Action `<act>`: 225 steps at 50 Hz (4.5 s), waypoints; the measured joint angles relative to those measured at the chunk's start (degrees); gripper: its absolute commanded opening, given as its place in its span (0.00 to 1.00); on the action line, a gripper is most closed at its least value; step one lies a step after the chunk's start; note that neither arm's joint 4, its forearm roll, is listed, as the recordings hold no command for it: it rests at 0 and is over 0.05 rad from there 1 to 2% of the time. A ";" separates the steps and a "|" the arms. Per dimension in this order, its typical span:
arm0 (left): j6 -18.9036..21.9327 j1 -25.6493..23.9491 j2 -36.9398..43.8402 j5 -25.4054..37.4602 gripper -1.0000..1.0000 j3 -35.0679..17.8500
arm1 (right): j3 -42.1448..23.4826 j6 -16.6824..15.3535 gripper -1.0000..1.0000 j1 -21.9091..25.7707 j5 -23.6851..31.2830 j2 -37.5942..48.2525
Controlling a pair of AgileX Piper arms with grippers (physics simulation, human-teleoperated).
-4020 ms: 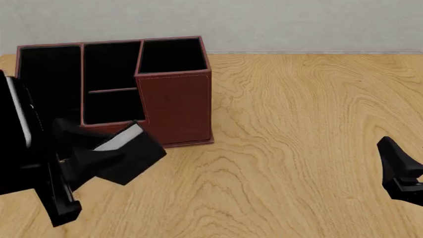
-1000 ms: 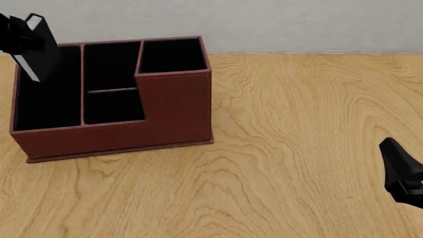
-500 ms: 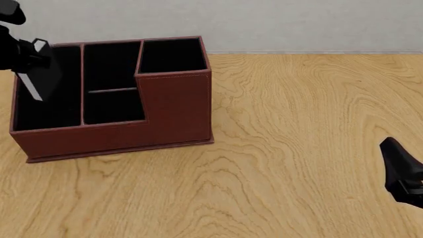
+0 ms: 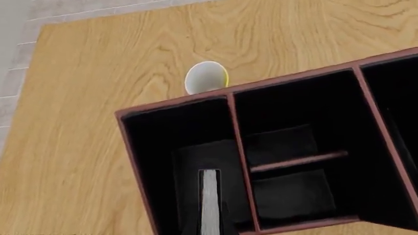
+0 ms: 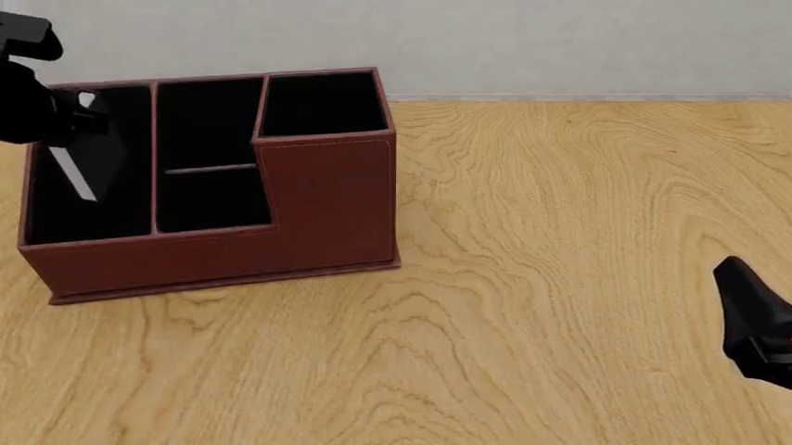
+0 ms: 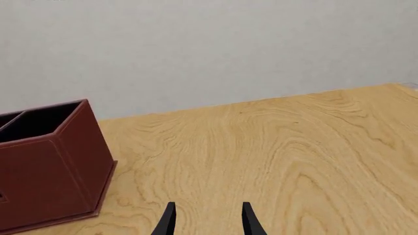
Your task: Pick up the book and place it in the left compartment of the caddy.
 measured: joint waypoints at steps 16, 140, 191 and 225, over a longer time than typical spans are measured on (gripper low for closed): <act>-1.27 0.31 1.52 -2.22 0.00 1.18 | 0.00 0.31 1.00 -0.22 0.20 -0.35; -2.80 3.92 13.42 -16.79 0.00 6.69 | -0.02 1.19 1.00 -1.21 1.64 -2.37; -1.97 3.90 15.52 -20.09 0.00 9.01 | -0.01 1.35 1.00 -1.43 1.81 -2.63; -2.29 3.52 15.25 -20.51 1.00 9.11 | -0.01 0.95 1.00 -1.30 1.61 -2.19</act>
